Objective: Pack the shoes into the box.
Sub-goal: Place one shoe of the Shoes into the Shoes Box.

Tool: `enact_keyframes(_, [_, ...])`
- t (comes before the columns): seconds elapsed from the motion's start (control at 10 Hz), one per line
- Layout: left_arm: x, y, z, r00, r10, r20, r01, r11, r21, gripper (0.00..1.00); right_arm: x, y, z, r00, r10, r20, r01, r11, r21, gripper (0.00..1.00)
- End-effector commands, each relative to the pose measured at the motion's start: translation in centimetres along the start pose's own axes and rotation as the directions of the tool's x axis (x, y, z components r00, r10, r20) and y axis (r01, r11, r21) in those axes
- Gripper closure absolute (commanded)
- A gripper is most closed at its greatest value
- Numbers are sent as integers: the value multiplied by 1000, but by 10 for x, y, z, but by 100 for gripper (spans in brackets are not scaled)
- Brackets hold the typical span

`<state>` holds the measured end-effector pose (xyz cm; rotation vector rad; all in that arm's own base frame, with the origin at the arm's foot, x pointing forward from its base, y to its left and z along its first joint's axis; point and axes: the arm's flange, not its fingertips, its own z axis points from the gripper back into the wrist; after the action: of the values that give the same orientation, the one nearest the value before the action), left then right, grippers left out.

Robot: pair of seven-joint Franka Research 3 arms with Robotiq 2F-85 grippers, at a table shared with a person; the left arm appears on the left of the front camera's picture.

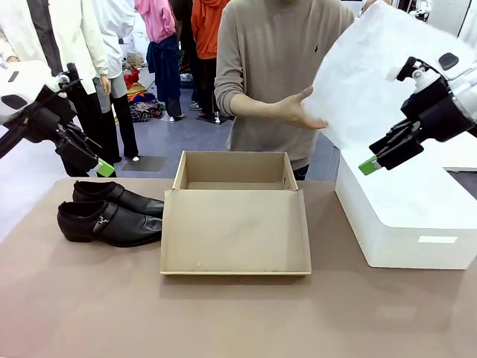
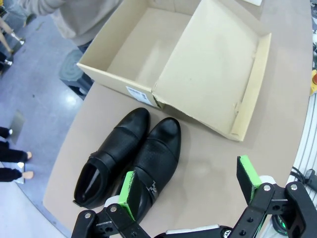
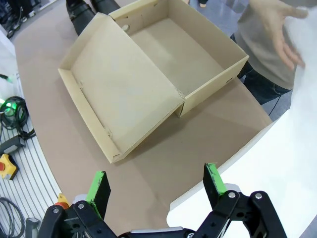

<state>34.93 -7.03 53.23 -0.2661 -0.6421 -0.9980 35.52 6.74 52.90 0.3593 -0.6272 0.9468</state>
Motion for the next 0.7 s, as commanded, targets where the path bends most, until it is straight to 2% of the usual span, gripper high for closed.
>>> enact_keyframes(0.0, [0,1,0,1000,7,9,-7,1000,-4,0,0,-1,0,1000,0,11,0,1000,5,0])
enact_keyframes(0.3, [5,9,14,998,-59,-38,59,998,14,0,0,-1,0,1000,0,11,0,1000,5,0])
enact_keyframes(0.6, [7,32,25,971,-164,-174,168,986,10,0,0,-1,0,1000,0,11,0,1000,5,0])
